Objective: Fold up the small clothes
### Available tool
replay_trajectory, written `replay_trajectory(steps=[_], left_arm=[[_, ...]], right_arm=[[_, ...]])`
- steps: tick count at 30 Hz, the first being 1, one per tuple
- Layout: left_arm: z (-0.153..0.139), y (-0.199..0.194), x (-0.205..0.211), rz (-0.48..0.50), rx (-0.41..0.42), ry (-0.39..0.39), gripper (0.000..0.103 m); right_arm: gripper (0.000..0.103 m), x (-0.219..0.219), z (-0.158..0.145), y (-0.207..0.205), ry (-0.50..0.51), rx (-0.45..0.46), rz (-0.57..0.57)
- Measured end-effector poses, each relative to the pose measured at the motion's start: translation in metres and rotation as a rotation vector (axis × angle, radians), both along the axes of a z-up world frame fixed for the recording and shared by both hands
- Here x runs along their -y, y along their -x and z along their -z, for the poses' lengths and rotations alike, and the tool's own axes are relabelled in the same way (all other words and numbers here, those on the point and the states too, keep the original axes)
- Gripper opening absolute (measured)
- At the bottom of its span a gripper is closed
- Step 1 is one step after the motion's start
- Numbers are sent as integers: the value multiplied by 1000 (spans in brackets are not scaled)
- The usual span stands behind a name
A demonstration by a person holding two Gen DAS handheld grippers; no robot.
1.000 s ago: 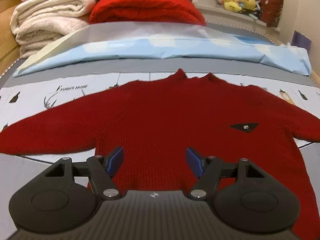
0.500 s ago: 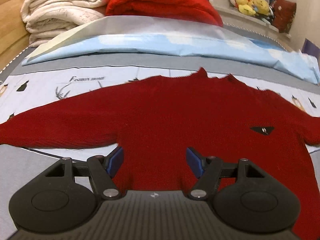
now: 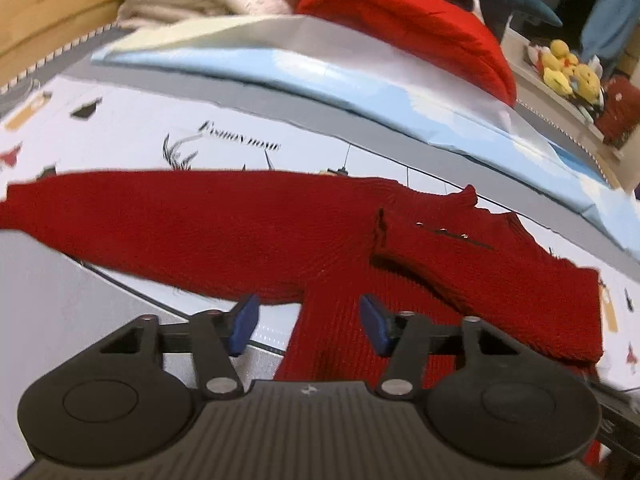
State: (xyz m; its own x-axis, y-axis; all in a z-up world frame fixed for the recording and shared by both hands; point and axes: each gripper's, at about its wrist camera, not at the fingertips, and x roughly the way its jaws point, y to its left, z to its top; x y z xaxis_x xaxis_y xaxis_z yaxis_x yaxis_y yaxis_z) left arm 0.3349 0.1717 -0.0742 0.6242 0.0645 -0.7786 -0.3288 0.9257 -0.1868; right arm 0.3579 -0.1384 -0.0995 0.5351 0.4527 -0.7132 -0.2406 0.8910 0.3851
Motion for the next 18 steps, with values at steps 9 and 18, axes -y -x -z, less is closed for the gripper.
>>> replay_trajectory(steps=[9, 18], left_arm=[[27, -19, 4, 26, 0, 156, 23], [70, -64, 5, -10, 35, 418, 24]], right_arm=[[42, 81, 14, 6, -73, -181, 274], [42, 109, 76, -14, -62, -392, 374]])
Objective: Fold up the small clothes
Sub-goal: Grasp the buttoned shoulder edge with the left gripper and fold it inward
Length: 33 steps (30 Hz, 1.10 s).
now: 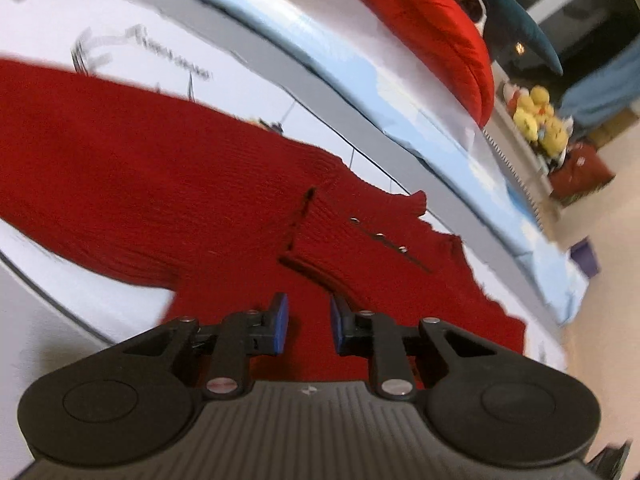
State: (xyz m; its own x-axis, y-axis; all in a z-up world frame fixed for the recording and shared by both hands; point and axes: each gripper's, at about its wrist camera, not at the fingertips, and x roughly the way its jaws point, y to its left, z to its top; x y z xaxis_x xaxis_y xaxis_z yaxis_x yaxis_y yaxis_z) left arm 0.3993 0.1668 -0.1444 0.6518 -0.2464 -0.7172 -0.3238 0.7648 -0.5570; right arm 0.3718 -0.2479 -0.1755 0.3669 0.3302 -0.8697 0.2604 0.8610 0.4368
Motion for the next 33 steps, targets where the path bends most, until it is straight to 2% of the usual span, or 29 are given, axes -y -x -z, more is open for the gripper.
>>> replay_trajectory(steps=[2, 6, 10, 11, 12, 15, 19, 22, 24, 26, 28, 29, 31, 32, 33], left_arm=[[11, -12, 0, -21, 4, 52, 25], [33, -33, -6, -96, -4, 139, 45], [44, -42, -8, -151, 11, 161, 42], [42, -44, -7, -149, 10, 145, 31], [38, -46, -5, -136, 13, 109, 9], [10, -40, -4, -141, 61, -8, 8], [-34, -21, -4, -198, 76, -220, 9], [-43, -17, -3, -194, 2, -309, 12], [-49, -11, 1, -212, 10, -395, 12], [-52, -11, 8, -178, 35, -420, 12], [-47, -15, 12, -119, 58, -378, 12], [-38, -19, 13, -78, 55, -348, 12], [-13, -29, 12, -39, -38, -322, 16], [1, -33, 9, -33, -118, -313, 13], [6, -32, 7, -42, -119, -298, 13]], right_arm=[[42, -4, -2, -2, 26, 6, -43], [42, -3, 1, -3, 10, 0, -43], [42, -2, 2, -3, -7, -13, -38], [42, -2, 2, -3, -10, -16, -37], [42, -1, 3, -3, -16, -23, -29], [42, 0, -2, -5, -20, -14, -7], [42, 3, -23, -11, -1, 113, 13], [42, 10, -33, -16, -32, 195, 54], [42, 16, -34, -19, -52, 224, 85], [42, 24, -30, -23, -58, 234, 121], [42, 33, -20, -27, -23, 203, 164], [42, 39, -12, -29, 17, 158, 193], [39, 48, 4, -31, 60, 70, 234], [36, 54, 10, -29, 15, 51, 268], [36, 57, 10, -28, -13, 42, 295]])
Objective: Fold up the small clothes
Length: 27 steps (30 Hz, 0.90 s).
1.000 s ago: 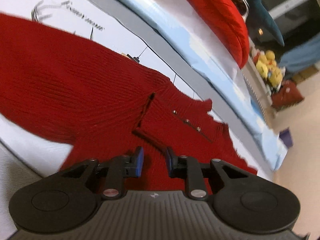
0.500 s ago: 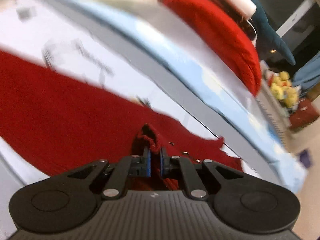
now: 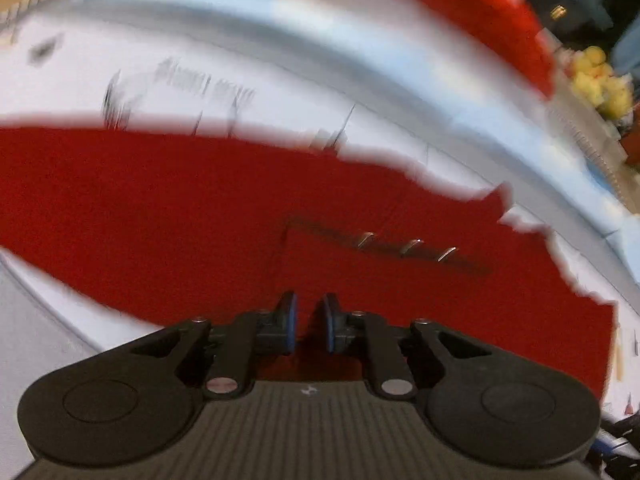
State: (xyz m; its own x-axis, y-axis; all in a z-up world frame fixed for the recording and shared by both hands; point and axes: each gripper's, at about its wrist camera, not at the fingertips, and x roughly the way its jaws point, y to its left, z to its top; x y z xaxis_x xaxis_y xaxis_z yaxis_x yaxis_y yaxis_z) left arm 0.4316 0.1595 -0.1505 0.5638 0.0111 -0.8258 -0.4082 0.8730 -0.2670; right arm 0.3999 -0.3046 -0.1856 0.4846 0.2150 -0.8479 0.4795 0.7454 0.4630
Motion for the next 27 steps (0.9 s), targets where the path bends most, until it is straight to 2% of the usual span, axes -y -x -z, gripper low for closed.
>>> replay_trajectory(steps=[1, 4, 5, 6, 7, 8, 10, 12, 14, 18, 20, 21, 22, 23, 26, 27], left_arm=[[-4, 0, 0, -5, 22, -4, 13], [-15, -1, 8, 22, 64, -40, 17], [-13, 0, 7, 33, 39, -44, 17], [-7, -1, 6, 44, -9, -31, 17], [-8, 1, 3, 46, -21, -10, 17], [-16, 6, -2, 34, -19, 7, 17], [-45, 19, -10, 26, 37, 0, 18], [-76, 29, -19, 13, 84, -44, 20], [-98, 39, -30, -15, 91, -59, 20], [-123, 59, -60, -79, 129, -69, 20], [-118, 72, -78, -105, 177, -119, 22], [-107, 76, -87, -123, 167, -147, 24], [-96, 73, -99, -157, 98, -154, 24], [-85, 72, -115, -206, 51, -123, 24], [-60, 74, -163, -374, 3, 26, 24], [-55, 77, -176, -411, 2, 50, 28]], right_arm=[[36, -2, -5, 0, 9, 14, -3], [39, -17, -25, -1, 89, 135, -79], [41, -19, -23, -3, 92, 125, -90], [41, -17, -16, -6, 87, 79, -85], [41, -13, -6, -6, 80, 8, -70], [41, -9, 1, -5, 59, -40, -52], [41, -7, -4, -4, 48, -32, -26], [43, -14, -21, -6, 95, 22, -70], [43, -21, -36, -6, 119, 69, -89], [43, -41, -68, 3, 130, 169, -187], [45, -55, -82, 9, 162, 222, -266], [48, -63, -87, 12, 186, 251, -312], [49, -68, -90, 12, 207, 269, -350], [49, -74, -92, 13, 228, 281, -387], [49, -84, -93, 14, 273, 277, -443], [49, -85, -93, 13, 272, 267, -454]])
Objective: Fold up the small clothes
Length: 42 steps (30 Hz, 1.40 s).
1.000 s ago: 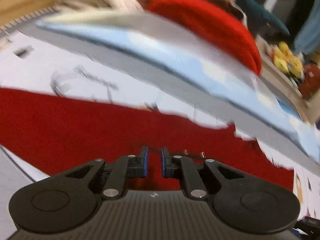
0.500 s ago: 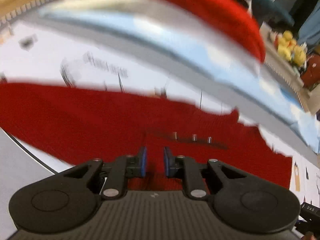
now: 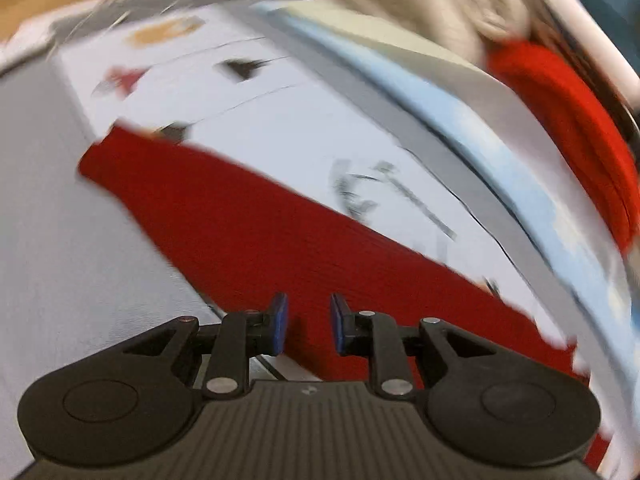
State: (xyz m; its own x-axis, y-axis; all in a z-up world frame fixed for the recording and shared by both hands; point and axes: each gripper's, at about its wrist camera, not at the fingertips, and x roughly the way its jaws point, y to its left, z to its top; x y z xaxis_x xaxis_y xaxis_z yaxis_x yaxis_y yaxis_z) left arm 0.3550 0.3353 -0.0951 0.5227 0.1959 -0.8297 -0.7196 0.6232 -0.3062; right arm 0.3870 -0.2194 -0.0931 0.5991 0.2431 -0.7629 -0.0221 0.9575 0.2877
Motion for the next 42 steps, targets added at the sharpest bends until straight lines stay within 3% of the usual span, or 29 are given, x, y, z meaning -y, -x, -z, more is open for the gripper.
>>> replay_trajectory(steps=[3, 10, 12, 15, 17, 18, 21, 23, 25, 29, 30, 32, 35, 38, 40, 42], left_arm=[[13, 5, -27, -90, -42, 40, 36], [46, 14, -54, -208, -65, 193, 38], [53, 21, -61, -261, -22, 236, 38], [55, 26, -66, -278, 25, 237, 38], [55, 26, -65, -288, 30, 233, 34], [55, 25, -65, -289, 28, 220, 17], [43, 19, -54, -271, 28, 134, 12], [16, 4, -31, -185, 47, -31, 11], [-20, -13, 9, -40, 118, -204, 10], [-73, -29, 122, 330, 349, -336, 9], [-77, -30, 155, 432, 388, -343, 9], [-75, -30, 222, 664, 442, -276, 10], [-55, -33, 288, 988, 398, -121, 22], [-45, -39, 292, 1010, 344, -68, 22], [-42, -49, 268, 924, 322, -25, 22], [-38, -59, 244, 824, 274, -46, 22]], right_arm=[[49, 1, 5, -4, -7, -29, -5], [49, -5, 21, -6, 7, -79, -14], [49, -8, 23, -6, 10, -88, -20], [49, -12, 25, -7, 12, -90, -38], [49, -13, 25, -7, 12, -91, -46], [49, -13, 26, -7, 11, -93, -46], [49, -12, 28, -9, 9, -102, -38], [49, -11, 29, -11, 7, -107, -31], [49, -9, 28, -12, 5, -106, -23], [48, -8, 26, -14, 7, -86, -10], [48, -6, 26, -14, 6, -83, -3], [48, -3, 27, -14, 0, -85, 21], [48, 3, 32, -15, -9, -101, 75], [48, 15, 38, -18, -43, -143, 139], [48, 22, 42, -19, -81, -167, 168], [49, 29, 45, -21, -131, -188, 196]])
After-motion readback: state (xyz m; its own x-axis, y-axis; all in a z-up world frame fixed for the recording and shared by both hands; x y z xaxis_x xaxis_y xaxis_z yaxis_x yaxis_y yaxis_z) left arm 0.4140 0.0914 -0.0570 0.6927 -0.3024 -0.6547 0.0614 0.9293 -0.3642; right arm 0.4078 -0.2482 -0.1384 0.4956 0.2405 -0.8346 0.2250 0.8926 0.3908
